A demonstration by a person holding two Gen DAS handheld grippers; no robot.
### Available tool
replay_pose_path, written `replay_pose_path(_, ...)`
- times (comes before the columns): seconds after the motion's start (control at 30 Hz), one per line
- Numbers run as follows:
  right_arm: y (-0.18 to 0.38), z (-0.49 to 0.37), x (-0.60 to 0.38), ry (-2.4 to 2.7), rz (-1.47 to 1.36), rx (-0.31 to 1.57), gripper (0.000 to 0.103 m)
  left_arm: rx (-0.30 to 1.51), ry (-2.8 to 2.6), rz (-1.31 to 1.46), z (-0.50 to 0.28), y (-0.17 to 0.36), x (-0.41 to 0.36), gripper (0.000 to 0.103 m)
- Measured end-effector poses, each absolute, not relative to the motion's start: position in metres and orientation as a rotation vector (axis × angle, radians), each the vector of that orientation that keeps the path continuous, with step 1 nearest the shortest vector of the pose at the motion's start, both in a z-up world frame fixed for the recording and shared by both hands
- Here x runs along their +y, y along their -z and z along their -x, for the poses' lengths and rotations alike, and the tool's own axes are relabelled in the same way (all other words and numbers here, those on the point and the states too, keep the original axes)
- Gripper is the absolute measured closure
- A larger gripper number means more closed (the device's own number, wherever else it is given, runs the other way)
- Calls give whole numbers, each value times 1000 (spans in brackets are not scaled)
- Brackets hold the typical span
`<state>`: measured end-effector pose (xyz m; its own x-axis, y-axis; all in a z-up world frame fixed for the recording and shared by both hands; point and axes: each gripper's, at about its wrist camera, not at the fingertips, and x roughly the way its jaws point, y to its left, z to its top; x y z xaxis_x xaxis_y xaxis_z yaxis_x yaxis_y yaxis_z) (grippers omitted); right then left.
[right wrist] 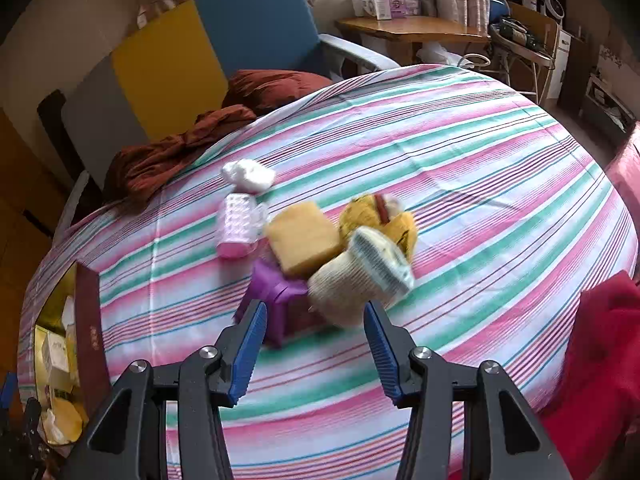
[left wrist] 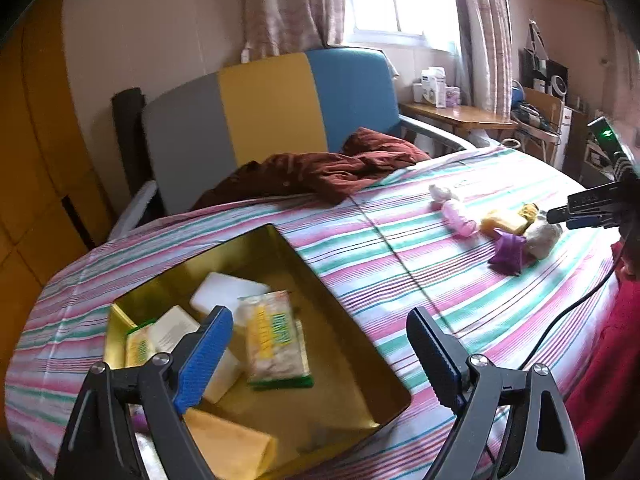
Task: Organize objects
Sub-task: 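Move both grippers back toward the remaining pile of items, then grasp the pink hair roller with the left gripper while the right gripper grasps the plastic-wrapped item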
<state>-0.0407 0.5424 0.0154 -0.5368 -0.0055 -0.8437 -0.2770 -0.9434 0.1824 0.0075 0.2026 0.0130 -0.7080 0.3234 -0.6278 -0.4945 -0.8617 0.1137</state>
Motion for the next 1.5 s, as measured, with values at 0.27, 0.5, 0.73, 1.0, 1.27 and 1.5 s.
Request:
replay_pose_path(0.27, -22, 68, 548, -2636, 1367, 393, 52, 304, -2400, 924, 22, -21, 255, 14)
replay_pose_path(0.5, -20, 100, 561, -2683, 1296, 447, 52, 300, -2303, 992, 49, -15, 320, 16)
replay_pose_path(0.73, -5, 98, 579, -2665, 1293, 588, 52, 270, -2213, 1136, 83, 11, 375, 21)
replay_pose_path(1.0, -7, 96, 583, -2677, 1299, 640, 52, 243, -2132, 1256, 120, 37, 446, 20)
replay_pose_path(1.27, -9, 94, 587, -2689, 1284, 679, 52, 198, -2071, 1383, 155, 60, 506, 14)
replay_pose_path(1.5, -5, 95, 587, -2683, 1309, 679, 52, 253, -2052, 1460, 161, 86, 515, 32)
